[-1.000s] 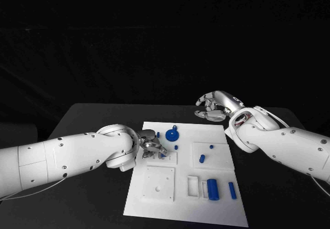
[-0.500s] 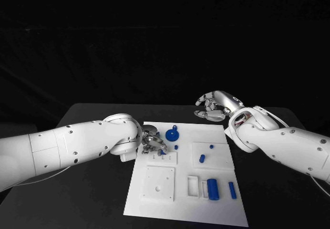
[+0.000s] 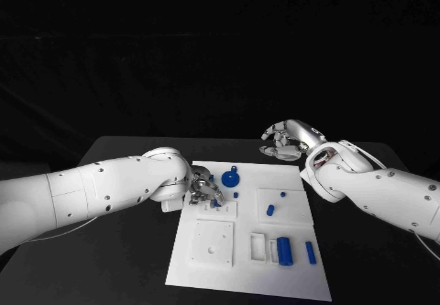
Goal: Assemble the parts on the task board
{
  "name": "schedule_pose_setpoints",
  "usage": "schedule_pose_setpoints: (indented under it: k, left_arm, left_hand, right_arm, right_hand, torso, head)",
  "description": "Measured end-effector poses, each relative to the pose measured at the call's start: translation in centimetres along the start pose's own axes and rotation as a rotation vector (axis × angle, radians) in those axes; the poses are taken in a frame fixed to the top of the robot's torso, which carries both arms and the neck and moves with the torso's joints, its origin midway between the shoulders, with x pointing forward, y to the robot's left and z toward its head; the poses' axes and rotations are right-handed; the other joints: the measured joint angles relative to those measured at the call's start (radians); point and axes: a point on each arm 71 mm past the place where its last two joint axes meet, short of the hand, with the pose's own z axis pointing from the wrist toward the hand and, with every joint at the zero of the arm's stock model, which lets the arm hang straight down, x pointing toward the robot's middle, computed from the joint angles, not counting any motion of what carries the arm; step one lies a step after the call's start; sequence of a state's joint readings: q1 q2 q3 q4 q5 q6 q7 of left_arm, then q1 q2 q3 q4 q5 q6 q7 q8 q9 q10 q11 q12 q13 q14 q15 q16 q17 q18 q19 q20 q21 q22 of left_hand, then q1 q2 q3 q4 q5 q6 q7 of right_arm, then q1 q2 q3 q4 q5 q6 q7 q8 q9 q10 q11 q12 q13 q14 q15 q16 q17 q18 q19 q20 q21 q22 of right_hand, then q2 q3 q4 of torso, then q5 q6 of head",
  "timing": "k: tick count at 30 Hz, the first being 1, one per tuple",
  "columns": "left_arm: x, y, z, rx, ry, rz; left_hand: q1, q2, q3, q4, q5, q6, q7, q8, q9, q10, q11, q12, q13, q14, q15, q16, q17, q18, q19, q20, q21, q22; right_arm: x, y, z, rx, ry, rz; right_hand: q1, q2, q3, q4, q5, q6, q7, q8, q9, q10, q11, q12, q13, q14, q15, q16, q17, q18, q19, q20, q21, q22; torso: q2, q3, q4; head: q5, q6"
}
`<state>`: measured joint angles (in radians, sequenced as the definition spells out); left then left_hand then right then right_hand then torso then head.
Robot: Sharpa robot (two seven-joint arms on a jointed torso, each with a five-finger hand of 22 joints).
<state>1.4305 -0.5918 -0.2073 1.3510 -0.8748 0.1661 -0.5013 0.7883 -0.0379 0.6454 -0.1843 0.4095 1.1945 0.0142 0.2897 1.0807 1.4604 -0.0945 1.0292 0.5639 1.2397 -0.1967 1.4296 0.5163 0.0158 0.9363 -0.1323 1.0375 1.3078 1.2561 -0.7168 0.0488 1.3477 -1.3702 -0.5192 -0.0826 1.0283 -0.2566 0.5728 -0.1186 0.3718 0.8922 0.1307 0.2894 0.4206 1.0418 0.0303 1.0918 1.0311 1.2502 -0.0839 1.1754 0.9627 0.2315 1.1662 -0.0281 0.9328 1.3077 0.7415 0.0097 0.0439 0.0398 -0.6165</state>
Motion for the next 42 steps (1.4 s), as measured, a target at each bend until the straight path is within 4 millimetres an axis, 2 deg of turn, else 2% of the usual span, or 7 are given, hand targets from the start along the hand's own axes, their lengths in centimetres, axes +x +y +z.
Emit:
schedule_pose_setpoints:
  k: [23, 42]
  left_arm:
    - [0.21, -0.13, 0.28, -0.017, 0.022, 0.053]
    - [0.3, 0.01, 0.38, -0.022, 0.022, 0.07]
  left_hand:
    - [-0.004, 0.004, -0.003, -0.003, 0.014, 0.0, 0.0, 0.0, 0.005, 0.0, 0.0, 0.004, 0.002, 0.0, 0.0, 0.004, 0.001, 0.0, 0.0, 0.0, 0.0, 0.0]
    - [-0.004, 0.004, -0.004, -0.004, 0.013, 0.0, 0.0, -0.004, 0.006, 0.0, 0.0, 0.004, 0.003, 0.0, 0.0, 0.004, 0.001, 0.0, 0.0, 0.0, 0.0, 0.0]
  right_arm:
    - [0.02, 0.05, -0.01, -0.001, 0.001, 0.001]
    - [0.02, 0.08, -0.01, -0.001, 0.001, 0.001]
  right_hand:
    - [0.0, 0.0, 0.0, 0.0, 0.0, 0.0, 0.0, 0.0, 0.0, 0.0, 0.0, 0.0, -0.001, 0.0, 0.0, 0.0, 0.0, 0.0, 0.004, 0.0, 0.0, 0.0]
    - [0.0, 0.0, 0.0, 0.0, 0.0, -0.002, -0.002, 0.0, 0.0, 0.0, 0.0, 0.0, -0.003, 0.0, 0.0, 0.0, 0.0, 0.0, 0.004, 0.0, 0.0, 0.0]
  torso:
    - [0.001, -0.0019, 0.0005]
    - [0.0, -0.0016, 0.0001]
  head:
    - [-0.001, -0.004]
    - [0.0, -0.008]
